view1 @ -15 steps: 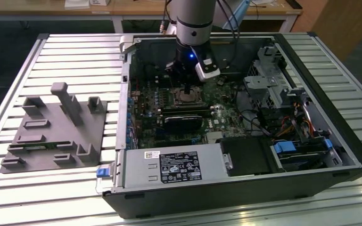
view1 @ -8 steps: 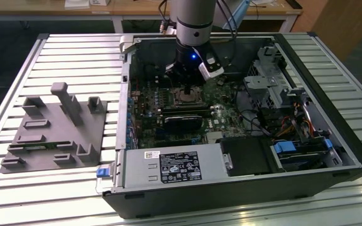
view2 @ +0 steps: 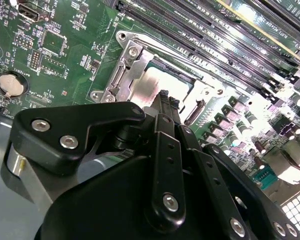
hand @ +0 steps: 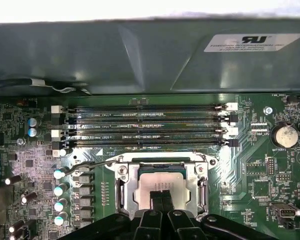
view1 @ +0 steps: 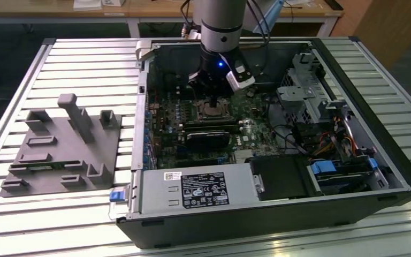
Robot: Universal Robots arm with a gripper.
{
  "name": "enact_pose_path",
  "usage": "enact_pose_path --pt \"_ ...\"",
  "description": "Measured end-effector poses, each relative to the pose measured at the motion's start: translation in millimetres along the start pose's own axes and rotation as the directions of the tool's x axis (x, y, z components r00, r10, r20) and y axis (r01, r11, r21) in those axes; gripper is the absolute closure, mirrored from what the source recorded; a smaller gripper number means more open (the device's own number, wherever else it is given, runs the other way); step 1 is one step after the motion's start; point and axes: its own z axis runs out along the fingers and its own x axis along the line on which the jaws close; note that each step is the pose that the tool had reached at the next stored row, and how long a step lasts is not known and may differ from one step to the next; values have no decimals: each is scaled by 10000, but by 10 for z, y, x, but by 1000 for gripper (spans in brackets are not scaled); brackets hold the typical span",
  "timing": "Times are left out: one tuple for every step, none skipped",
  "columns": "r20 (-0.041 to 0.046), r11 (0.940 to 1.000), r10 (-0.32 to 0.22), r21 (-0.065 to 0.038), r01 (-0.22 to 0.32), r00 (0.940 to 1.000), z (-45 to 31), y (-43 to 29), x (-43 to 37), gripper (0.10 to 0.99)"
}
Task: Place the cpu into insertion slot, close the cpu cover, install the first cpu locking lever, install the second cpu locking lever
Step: 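Install the first cpu locking lever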
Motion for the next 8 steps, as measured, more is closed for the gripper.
enact_pose_path --pt "0 10000 0 0 0 10000 0 0 -1 973" --pt "0 10000 1 0 -1 10000 0 0 -1 973" --pt "0 10000 1 0 -1 10000 0 0 -1 973" --pt "0 10000 0 0 0 10000 0 0 -1 973" --pt "0 10000 0 0 0 10000 0 0 -1 973" --pt "0 10000 0 0 0 10000 0 0 -1 973" --pt "0 10000 0 0 0 10000 0 0 -2 973" --pt "0 10000 0 0 0 10000 0 0 -2 973"
